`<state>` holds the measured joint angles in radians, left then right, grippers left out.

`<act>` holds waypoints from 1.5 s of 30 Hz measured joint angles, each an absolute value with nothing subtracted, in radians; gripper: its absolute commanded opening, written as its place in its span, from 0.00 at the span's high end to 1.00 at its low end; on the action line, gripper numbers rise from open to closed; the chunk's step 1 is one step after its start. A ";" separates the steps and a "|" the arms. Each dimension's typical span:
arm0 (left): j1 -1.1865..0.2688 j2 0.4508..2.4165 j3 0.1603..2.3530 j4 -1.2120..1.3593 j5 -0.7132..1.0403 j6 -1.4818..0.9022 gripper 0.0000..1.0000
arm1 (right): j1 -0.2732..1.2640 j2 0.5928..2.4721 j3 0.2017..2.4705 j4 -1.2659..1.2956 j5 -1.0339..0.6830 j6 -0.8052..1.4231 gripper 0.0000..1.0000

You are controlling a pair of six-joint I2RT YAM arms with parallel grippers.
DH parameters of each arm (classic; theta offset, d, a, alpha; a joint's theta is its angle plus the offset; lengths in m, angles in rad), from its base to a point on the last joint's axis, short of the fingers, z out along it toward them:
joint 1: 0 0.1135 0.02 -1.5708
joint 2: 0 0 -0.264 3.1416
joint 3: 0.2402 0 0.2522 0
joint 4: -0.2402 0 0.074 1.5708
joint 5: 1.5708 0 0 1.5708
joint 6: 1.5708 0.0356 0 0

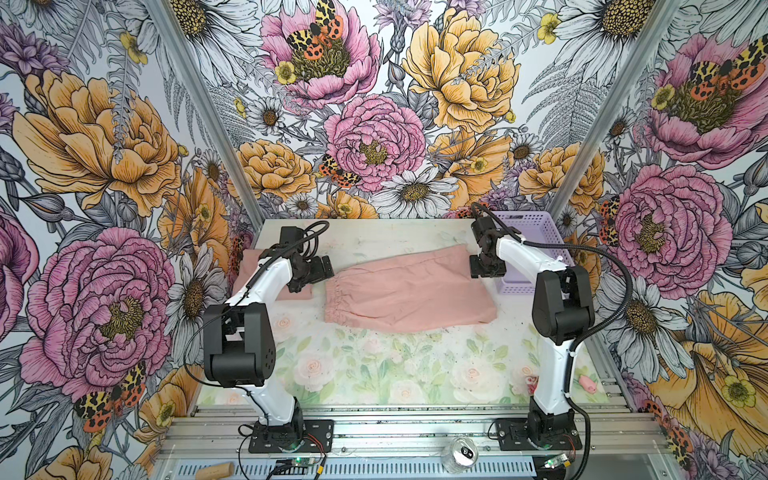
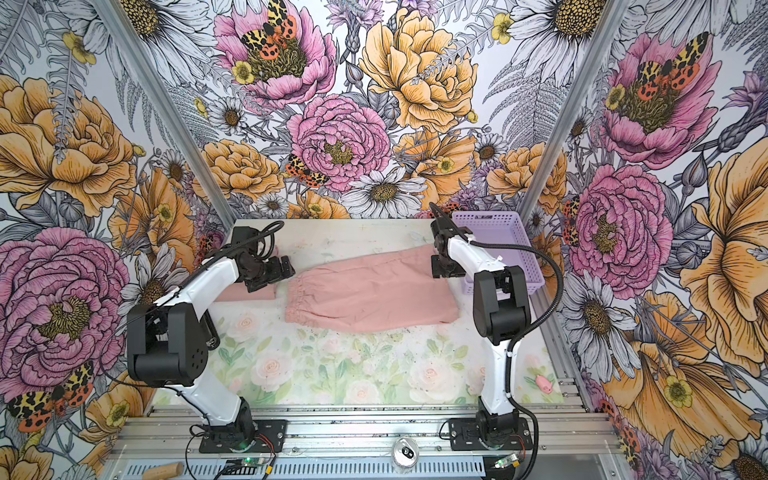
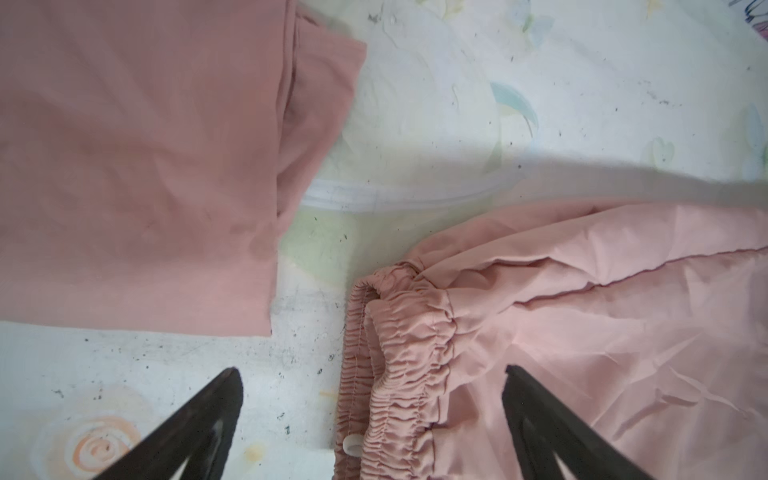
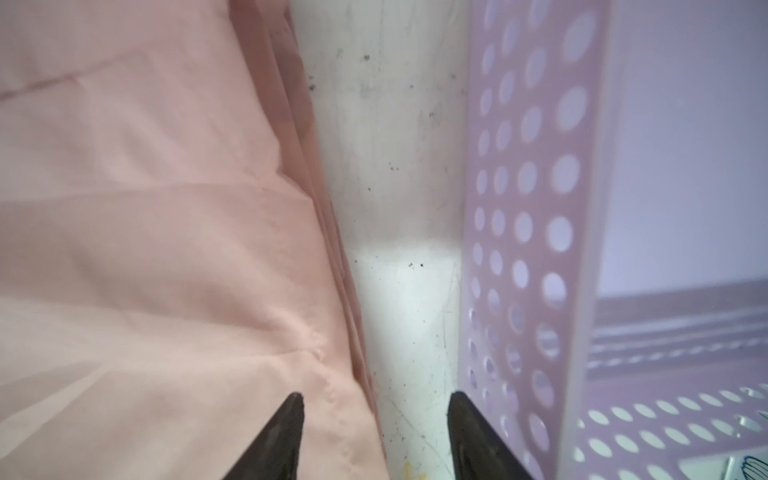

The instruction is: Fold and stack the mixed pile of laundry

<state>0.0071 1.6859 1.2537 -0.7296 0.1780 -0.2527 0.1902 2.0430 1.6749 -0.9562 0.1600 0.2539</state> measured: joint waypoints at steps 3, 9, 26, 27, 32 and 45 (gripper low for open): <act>0.006 1.686 1.216 -0.738 0.216 -0.229 0.11 | 0.202 2.009 1.677 -0.962 0.142 0.254 0.42; -0.009 1.722 1.187 -0.744 0.252 -0.196 0.21 | 0.250 1.982 1.683 -0.969 0.105 0.268 0.42; -0.042 1.908 1.259 -0.732 0.249 -0.184 0.37 | 0.303 1.982 1.735 -0.989 0.072 0.273 0.42; -0.042 1.909 1.261 -0.731 0.249 -0.184 0.38 | 0.306 1.982 1.737 -0.990 0.070 0.273 0.42; -0.042 1.920 1.267 -0.727 0.257 -0.184 0.48 | 0.316 1.982 1.739 -0.995 0.058 0.273 0.42; -0.048 1.947 1.297 -0.757 0.259 -0.183 0.64 | 0.324 1.983 1.739 -0.995 0.040 0.276 0.41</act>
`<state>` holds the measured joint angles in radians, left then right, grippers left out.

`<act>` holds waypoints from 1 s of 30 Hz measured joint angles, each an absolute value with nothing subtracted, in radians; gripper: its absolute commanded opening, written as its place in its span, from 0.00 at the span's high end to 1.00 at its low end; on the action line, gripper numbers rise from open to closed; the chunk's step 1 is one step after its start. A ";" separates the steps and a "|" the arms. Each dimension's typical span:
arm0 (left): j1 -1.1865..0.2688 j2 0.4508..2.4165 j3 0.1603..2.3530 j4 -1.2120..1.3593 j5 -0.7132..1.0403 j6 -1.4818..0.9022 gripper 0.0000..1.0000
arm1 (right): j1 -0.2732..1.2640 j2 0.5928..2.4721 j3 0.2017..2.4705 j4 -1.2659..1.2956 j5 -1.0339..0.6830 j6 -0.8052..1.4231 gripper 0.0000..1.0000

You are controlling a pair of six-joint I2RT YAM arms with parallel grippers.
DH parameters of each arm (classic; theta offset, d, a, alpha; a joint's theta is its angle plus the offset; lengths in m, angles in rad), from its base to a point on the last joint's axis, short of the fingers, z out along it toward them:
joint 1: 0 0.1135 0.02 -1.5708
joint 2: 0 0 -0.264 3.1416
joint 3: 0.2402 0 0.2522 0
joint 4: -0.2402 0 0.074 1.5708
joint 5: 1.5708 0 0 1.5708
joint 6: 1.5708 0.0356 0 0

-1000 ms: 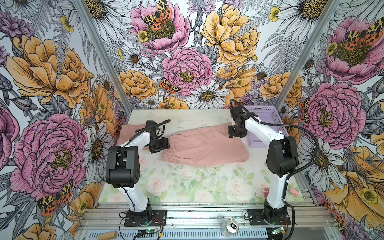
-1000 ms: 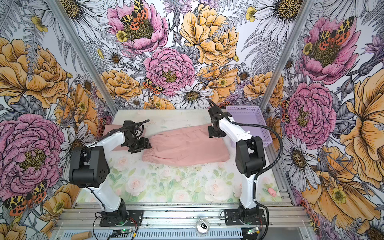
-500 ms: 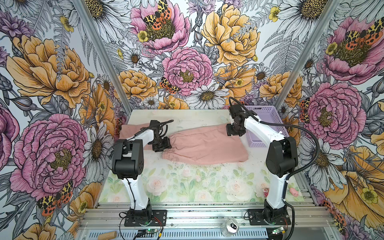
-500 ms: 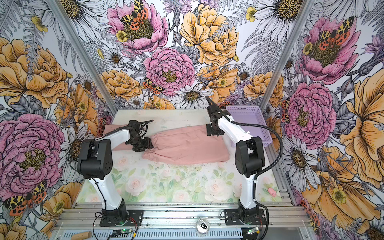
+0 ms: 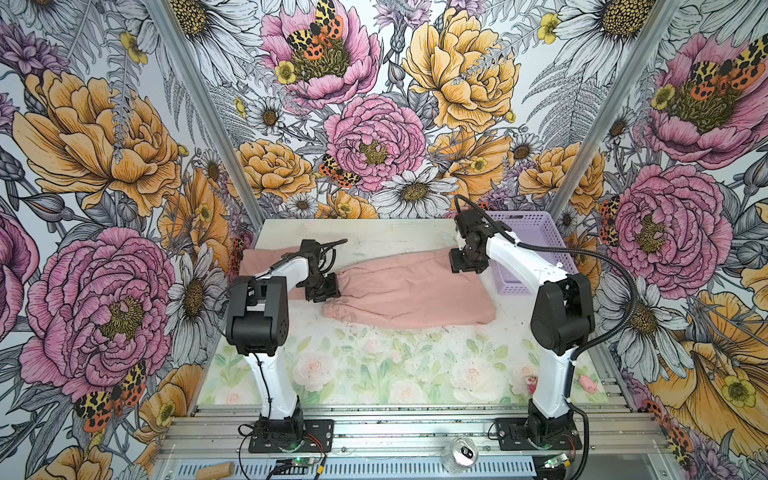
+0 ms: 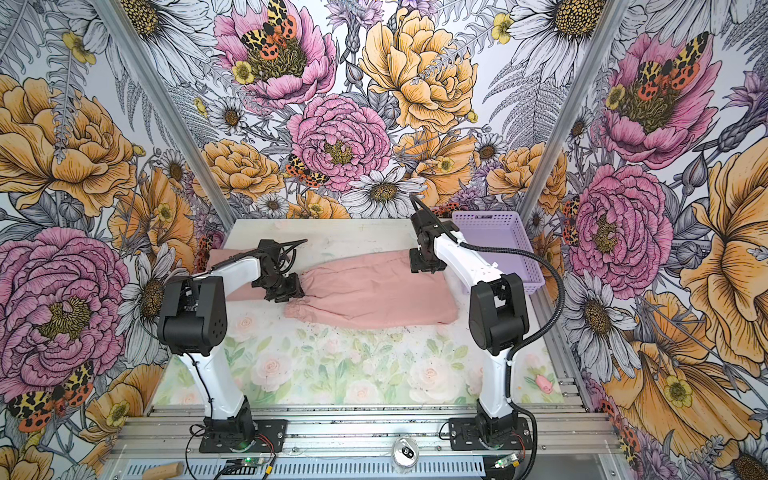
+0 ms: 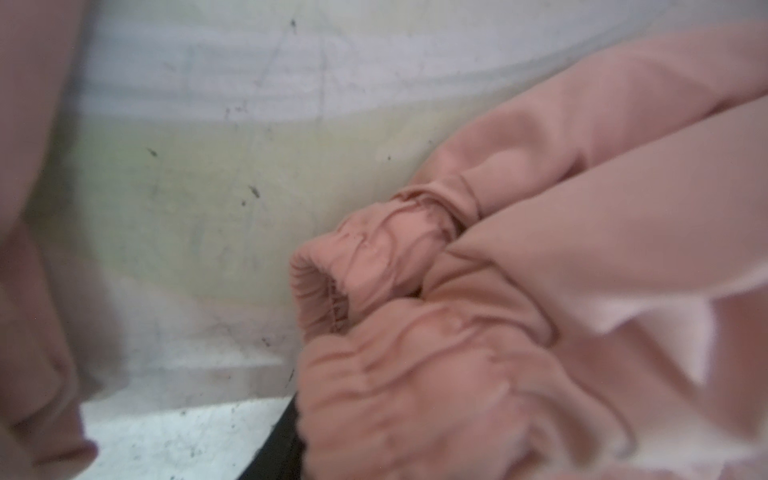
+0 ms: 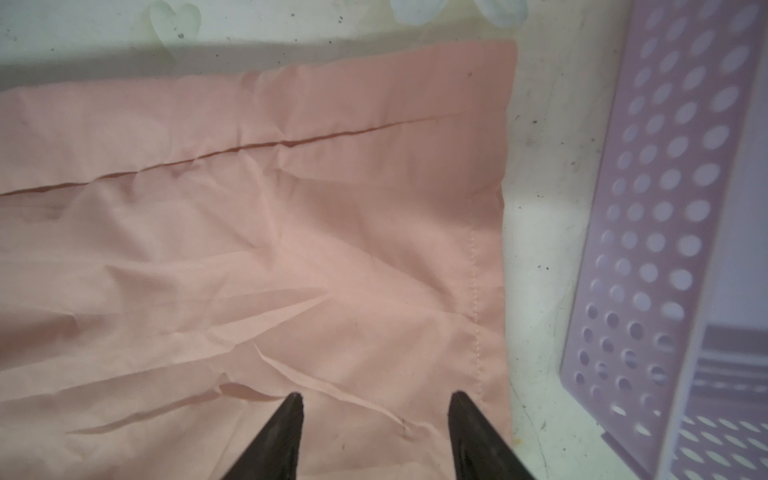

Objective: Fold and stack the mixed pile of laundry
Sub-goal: 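Fold the leg edge with the right gripper toward the left gripper at the waistband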

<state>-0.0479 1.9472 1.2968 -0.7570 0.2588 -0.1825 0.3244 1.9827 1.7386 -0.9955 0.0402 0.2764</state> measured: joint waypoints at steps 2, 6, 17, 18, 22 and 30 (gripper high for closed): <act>-0.050 1.957 1.311 -0.771 0.258 -0.183 0.66 | 0.326 1.983 1.739 -0.995 0.036 0.278 0.41; -0.054 1.978 1.343 -0.805 0.259 -0.183 0.73 | 0.331 1.983 1.738 -0.995 0.028 0.280 0.41; -0.075 2.001 1.384 -0.849 0.252 -0.191 1.00 | 0.336 1.982 1.675 -0.964 -0.006 0.297 0.41; -0.076 2.003 1.389 -0.855 0.252 -0.194 1.00 | 0.337 1.982 1.668 -0.959 -0.010 0.299 0.41; -0.081 2.006 1.408 -0.883 0.248 -0.210 1.00 | 0.339 1.974 1.637 -0.933 -0.045 0.307 0.41; -0.096 1.990 1.508 -1.019 0.227 -0.236 1.00 | 0.369 1.929 1.557 -0.815 -0.192 0.369 0.57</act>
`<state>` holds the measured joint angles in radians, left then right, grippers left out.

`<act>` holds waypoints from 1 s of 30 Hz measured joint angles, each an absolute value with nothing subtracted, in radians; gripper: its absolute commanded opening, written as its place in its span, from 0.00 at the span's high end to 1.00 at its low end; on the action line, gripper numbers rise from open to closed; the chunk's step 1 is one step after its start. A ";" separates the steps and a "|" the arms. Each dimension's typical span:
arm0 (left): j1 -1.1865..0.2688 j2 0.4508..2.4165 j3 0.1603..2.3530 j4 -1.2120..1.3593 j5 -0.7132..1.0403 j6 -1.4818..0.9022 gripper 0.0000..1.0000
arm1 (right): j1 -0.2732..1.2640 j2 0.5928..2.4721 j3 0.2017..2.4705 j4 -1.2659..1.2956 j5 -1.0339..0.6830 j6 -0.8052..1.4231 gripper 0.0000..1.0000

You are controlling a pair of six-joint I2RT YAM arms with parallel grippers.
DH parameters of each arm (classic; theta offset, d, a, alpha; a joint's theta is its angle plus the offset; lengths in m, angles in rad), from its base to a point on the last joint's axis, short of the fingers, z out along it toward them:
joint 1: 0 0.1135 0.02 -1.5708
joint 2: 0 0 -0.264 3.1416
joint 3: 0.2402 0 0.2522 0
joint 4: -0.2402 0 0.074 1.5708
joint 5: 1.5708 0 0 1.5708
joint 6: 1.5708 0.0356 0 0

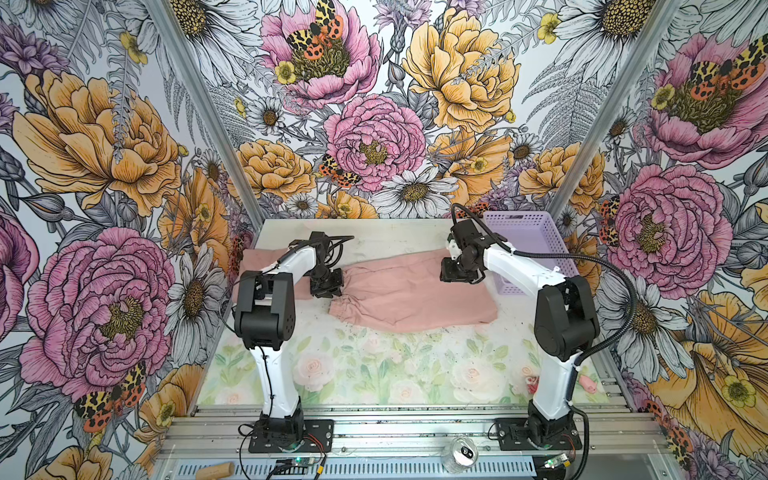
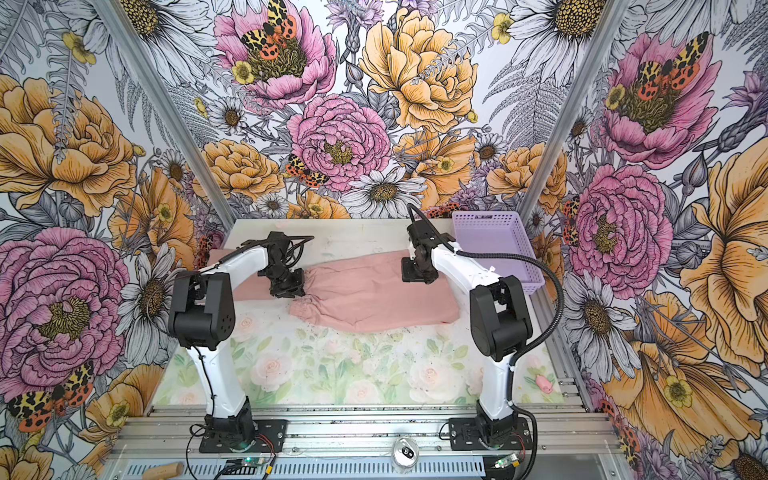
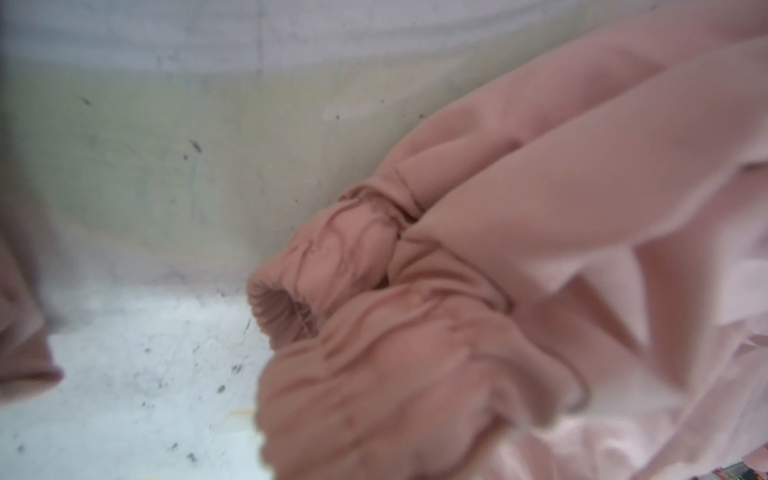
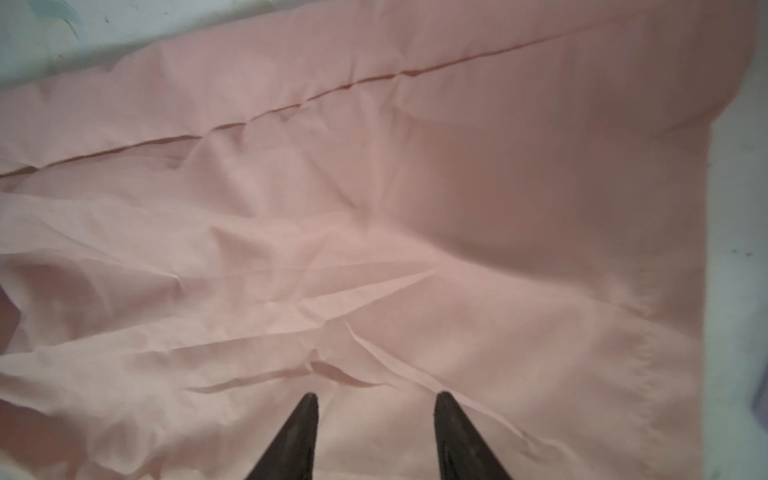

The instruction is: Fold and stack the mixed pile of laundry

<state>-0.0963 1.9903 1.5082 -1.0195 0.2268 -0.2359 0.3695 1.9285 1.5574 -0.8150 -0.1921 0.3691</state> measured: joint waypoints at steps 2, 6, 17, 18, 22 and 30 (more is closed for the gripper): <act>-0.096 1.972 1.547 -1.055 0.223 -0.236 1.00 | 0.389 1.929 1.546 -0.779 -0.231 0.390 0.59; -0.096 1.916 1.606 -1.120 0.209 -0.236 1.00 | 0.444 1.933 1.539 -0.704 -0.310 0.440 0.61; -0.080 1.791 1.670 -1.296 0.157 -0.235 1.00 | 0.577 2.088 1.586 -0.461 -0.451 0.601 0.79; -0.076 1.785 1.682 -1.309 0.150 -0.235 1.00 | 0.588 2.111 1.598 -0.453 -0.458 0.613 0.80; -0.069 1.747 1.703 -1.340 0.133 -0.236 1.00 | 0.649 2.238 1.694 -0.423 -0.477 0.649 0.81; -0.092 1.678 1.680 -1.374 0.126 -0.287 1.00 | 0.762 2.449 1.942 -0.389 -0.522 0.695 0.79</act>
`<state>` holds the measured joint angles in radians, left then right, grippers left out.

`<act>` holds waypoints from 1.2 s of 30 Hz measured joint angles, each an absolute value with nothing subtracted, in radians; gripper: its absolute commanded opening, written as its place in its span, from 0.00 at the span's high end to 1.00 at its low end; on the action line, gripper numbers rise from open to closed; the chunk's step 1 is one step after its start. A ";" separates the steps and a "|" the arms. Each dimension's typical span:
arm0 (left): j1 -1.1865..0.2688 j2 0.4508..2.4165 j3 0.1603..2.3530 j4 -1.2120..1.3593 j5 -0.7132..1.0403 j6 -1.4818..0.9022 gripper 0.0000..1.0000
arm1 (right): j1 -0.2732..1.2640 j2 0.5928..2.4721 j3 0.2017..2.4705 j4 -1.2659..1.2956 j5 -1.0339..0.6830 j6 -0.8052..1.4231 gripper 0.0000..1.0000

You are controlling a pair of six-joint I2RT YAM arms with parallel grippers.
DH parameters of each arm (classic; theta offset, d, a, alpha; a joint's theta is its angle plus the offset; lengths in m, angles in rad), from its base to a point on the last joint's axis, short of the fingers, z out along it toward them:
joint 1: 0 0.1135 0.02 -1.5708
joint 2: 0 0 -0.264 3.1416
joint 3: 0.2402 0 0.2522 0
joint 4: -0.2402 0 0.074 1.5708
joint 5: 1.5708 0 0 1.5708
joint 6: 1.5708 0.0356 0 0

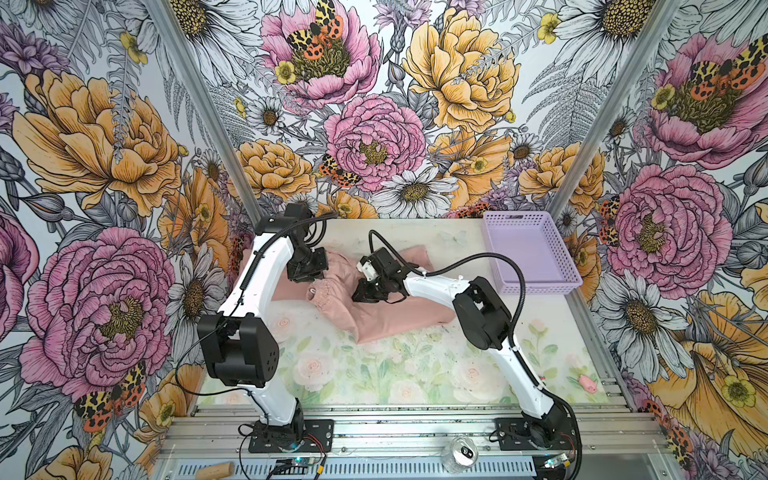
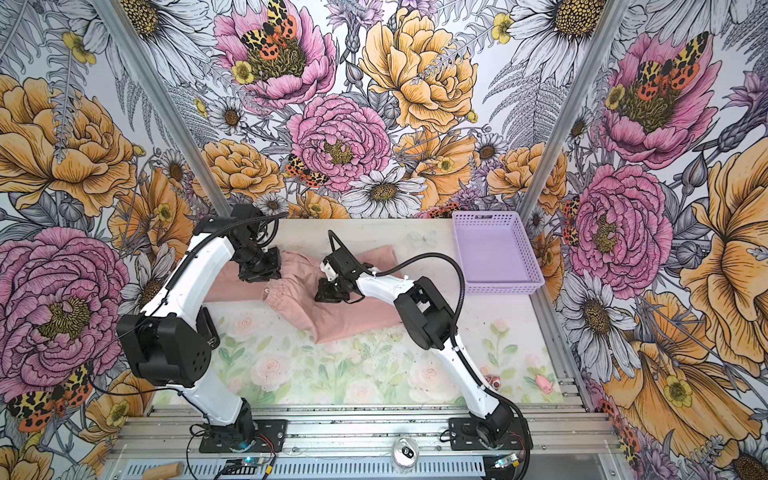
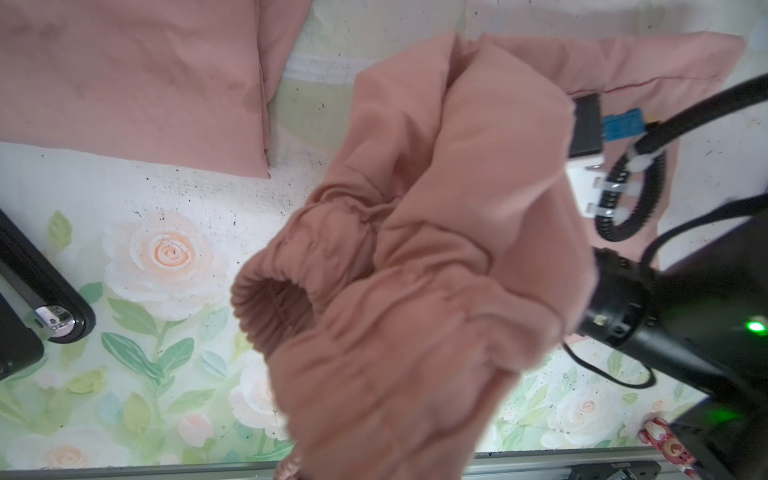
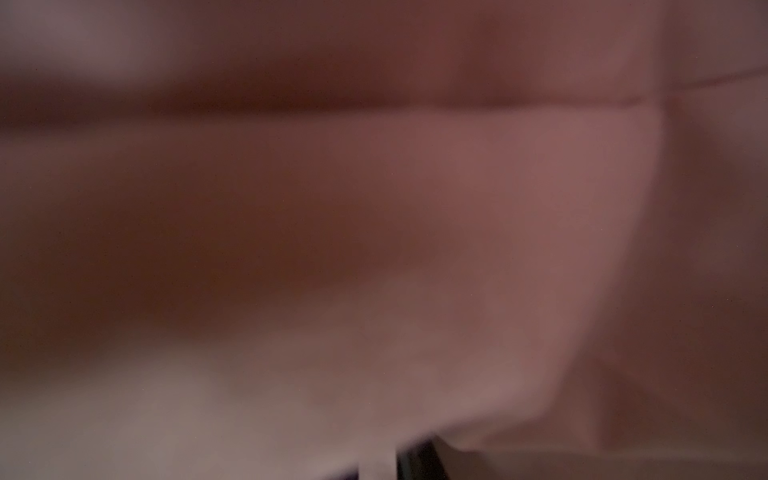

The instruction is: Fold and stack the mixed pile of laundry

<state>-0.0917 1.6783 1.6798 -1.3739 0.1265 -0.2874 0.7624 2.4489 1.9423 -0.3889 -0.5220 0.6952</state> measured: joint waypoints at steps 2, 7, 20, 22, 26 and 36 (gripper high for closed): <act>-0.102 1.673 1.680 -1.377 0.127 -0.309 1.00 | 0.768 2.438 1.922 -0.383 -0.537 0.692 0.74; -0.114 1.674 1.680 -1.378 0.128 -0.358 1.00 | 0.673 2.275 1.719 -0.424 -0.568 0.648 0.67; -0.215 1.773 1.775 -1.380 0.151 -0.529 1.00 | 0.344 1.987 1.473 -0.673 -0.523 0.398 0.67; -0.234 1.786 1.794 -1.378 0.155 -0.556 1.00 | 0.352 1.994 1.449 -0.700 -0.516 0.381 0.68; -0.268 1.811 1.838 -1.380 0.166 -0.610 1.00 | 0.360 2.021 1.440 -0.721 -0.494 0.354 0.69; -0.381 1.963 1.959 -1.370 0.179 -0.718 1.00 | 0.363 2.062 1.434 -0.719 -0.464 0.319 0.70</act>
